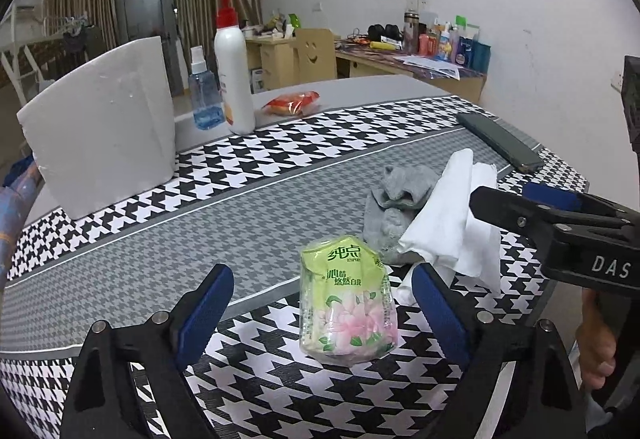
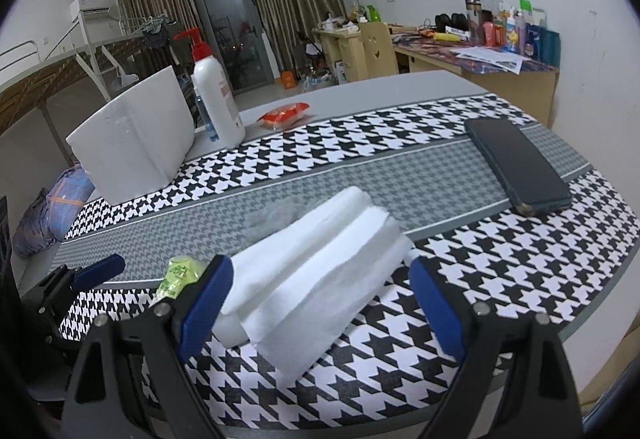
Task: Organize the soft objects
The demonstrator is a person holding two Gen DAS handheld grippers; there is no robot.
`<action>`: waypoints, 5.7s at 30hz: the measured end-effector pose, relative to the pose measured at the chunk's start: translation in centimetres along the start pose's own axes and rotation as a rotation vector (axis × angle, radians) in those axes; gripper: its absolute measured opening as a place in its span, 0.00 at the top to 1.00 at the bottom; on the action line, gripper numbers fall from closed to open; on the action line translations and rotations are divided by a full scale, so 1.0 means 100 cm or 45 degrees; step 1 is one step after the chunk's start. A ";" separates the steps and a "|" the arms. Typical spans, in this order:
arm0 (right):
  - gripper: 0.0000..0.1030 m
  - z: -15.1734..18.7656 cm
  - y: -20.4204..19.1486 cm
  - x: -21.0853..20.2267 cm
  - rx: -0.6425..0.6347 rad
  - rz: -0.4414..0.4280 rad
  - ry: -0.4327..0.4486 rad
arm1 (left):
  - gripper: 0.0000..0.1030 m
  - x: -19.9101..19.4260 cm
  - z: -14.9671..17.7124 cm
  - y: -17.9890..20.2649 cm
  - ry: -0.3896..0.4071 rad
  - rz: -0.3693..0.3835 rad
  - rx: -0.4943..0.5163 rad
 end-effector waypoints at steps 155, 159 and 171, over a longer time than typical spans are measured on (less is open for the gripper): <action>0.97 -0.059 -0.023 -0.056 -0.107 0.049 0.266 | 0.70 -0.037 -0.009 -0.026 0.046 -0.005 -0.065; 0.97 -0.055 -0.020 -0.051 -0.105 0.067 0.250 | 0.70 -0.038 -0.009 -0.025 0.048 -0.004 -0.065; 0.58 -0.035 -0.030 -0.043 -0.142 -0.018 0.131 | 0.70 -0.032 -0.008 -0.029 0.035 -0.003 -0.080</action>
Point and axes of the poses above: each gripper's, at about its wrist camera, not at the fingertips, and x roughly the way its jaws point, y to its right, z to its underside, the point moved 9 cm from there along x, roughly the way its jaws point, and after that the axes turned 10 degrees about -x, right-handed, at the moved point
